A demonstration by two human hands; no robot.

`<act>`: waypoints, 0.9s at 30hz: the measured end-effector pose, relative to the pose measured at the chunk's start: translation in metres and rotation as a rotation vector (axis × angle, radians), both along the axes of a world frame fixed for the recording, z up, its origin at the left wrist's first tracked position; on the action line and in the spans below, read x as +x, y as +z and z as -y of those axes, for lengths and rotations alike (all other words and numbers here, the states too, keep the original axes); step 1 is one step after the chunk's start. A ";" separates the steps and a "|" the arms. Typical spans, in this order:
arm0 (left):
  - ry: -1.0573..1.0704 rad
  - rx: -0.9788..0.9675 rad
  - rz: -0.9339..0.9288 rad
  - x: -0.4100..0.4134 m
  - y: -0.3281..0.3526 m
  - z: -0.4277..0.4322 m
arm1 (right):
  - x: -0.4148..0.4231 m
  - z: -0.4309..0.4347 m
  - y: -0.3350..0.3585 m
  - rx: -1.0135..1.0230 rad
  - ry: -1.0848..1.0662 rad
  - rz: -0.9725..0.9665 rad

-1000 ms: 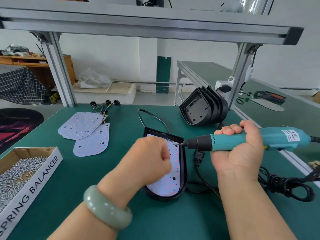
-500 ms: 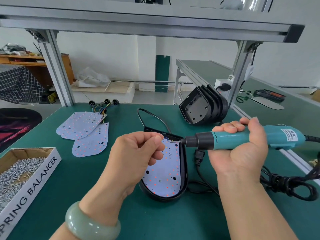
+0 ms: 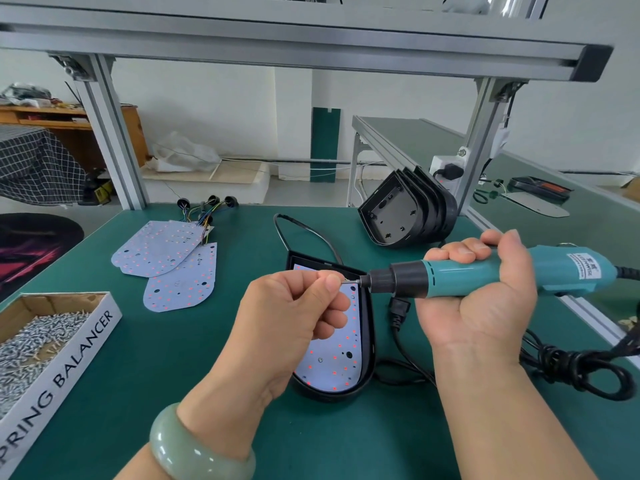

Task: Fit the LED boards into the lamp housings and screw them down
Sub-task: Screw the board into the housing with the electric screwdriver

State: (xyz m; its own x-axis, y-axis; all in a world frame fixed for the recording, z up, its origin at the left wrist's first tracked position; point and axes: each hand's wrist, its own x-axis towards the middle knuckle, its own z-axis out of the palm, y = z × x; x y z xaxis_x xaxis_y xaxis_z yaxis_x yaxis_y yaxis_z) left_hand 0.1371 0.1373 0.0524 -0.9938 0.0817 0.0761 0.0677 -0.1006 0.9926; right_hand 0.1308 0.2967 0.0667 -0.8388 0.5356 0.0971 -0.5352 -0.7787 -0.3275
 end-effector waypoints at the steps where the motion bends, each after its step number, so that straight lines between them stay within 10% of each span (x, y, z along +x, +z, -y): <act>1: 0.007 -0.007 -0.001 0.000 0.000 0.001 | 0.000 0.001 0.000 0.005 0.000 0.001; 27: 0.104 0.049 -0.074 -0.012 -0.003 0.016 | 0.000 0.001 0.000 -0.026 -0.024 0.015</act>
